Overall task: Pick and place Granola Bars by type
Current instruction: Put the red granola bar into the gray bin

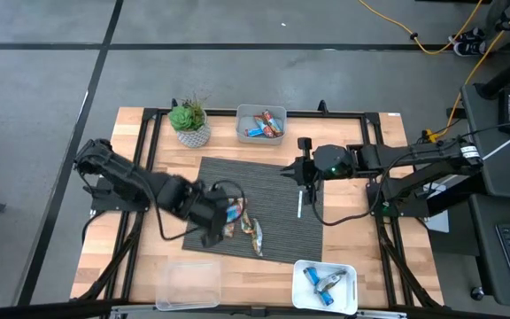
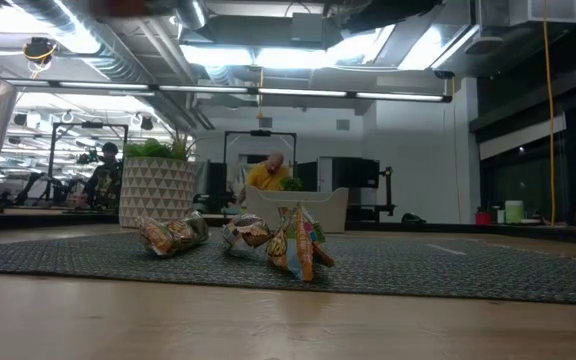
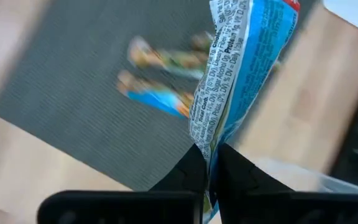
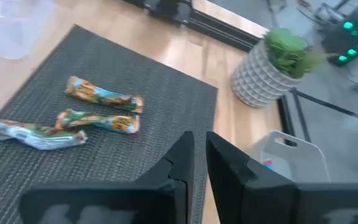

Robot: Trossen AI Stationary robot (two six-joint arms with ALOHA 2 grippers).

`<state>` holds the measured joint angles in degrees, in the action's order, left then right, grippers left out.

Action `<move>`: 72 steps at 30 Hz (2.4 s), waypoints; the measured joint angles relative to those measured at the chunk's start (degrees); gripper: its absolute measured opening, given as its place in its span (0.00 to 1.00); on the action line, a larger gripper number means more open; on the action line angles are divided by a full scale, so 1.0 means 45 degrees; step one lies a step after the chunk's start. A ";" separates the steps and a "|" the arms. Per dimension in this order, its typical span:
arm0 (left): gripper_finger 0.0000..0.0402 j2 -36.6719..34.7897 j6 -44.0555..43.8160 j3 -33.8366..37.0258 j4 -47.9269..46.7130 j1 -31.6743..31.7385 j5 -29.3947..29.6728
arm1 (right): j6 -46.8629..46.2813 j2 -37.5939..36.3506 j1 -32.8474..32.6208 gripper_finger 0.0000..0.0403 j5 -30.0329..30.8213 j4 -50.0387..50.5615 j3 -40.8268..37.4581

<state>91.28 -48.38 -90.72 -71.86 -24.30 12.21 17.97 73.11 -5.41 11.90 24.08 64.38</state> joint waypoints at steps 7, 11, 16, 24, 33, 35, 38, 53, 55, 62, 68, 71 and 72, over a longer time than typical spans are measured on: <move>0.02 -0.0285 0.2644 0.0000 -0.0051 0.2260 0.1574 | -0.1016 -0.0124 0.0325 0.11 0.0622 -0.0019 -0.0005; 0.03 -0.0285 0.3925 0.0000 0.0023 0.3501 0.2151 | -0.1656 -0.0148 0.0875 0.11 -0.0338 -0.0042 -0.0004; 0.03 -0.0285 0.5301 0.0000 0.0330 0.5112 0.2413 | -0.2004 -0.0148 0.1509 0.11 -0.0837 -0.0030 0.0000; 0.03 -0.0276 0.8000 0.0029 0.1759 0.7507 0.2289 | -0.2044 -0.0148 0.1836 0.11 -0.0893 -0.0034 -0.0005; 0.01 0.0058 1.0415 0.0034 0.4940 0.9689 0.0712 | -0.2458 -0.0148 0.1836 0.11 -0.0893 0.0020 -0.0001; 0.01 0.0309 1.0733 0.0034 0.5630 1.0036 0.0538 | -0.2616 -0.0148 0.1836 0.11 -0.0893 0.0057 -0.0002; 0.01 0.0764 1.1190 0.0039 0.6286 1.0506 0.0000 | -0.2684 -0.0148 0.1836 0.11 -0.0893 0.0136 -0.0004; 0.01 0.3177 1.2032 0.0034 0.8334 1.2378 -0.2059 | -0.2981 -0.0148 0.1836 0.11 -0.0888 0.0155 -0.0002; 0.01 0.3560 1.2032 0.0034 0.8411 1.2592 -0.2293 | -0.2985 -0.0148 0.1836 0.11 -0.0888 0.0151 -0.0005; 0.01 0.4766 1.2017 0.0029 0.8519 1.3044 -0.2375 | -0.3244 -0.0148 0.1836 0.11 -0.0883 0.0146 -0.0005; 0.05 0.5033 1.1920 0.0029 0.8547 1.3116 -0.2337 | -0.3368 -0.0148 0.1836 0.11 -0.0879 0.0146 -0.0001; 0.10 0.5033 1.1886 0.0006 0.8533 1.3116 -0.2291 | -0.3530 -0.0148 0.1836 0.11 -0.0879 0.0146 -0.0002; 0.12 0.5033 1.1886 -0.0033 0.8517 1.3116 -0.2219 | -0.3560 -0.0148 0.1836 0.11 -0.0879 0.0146 -0.0004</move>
<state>113.93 5.10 -90.87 -33.54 34.72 2.23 1.95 72.44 2.85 7.94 24.73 64.36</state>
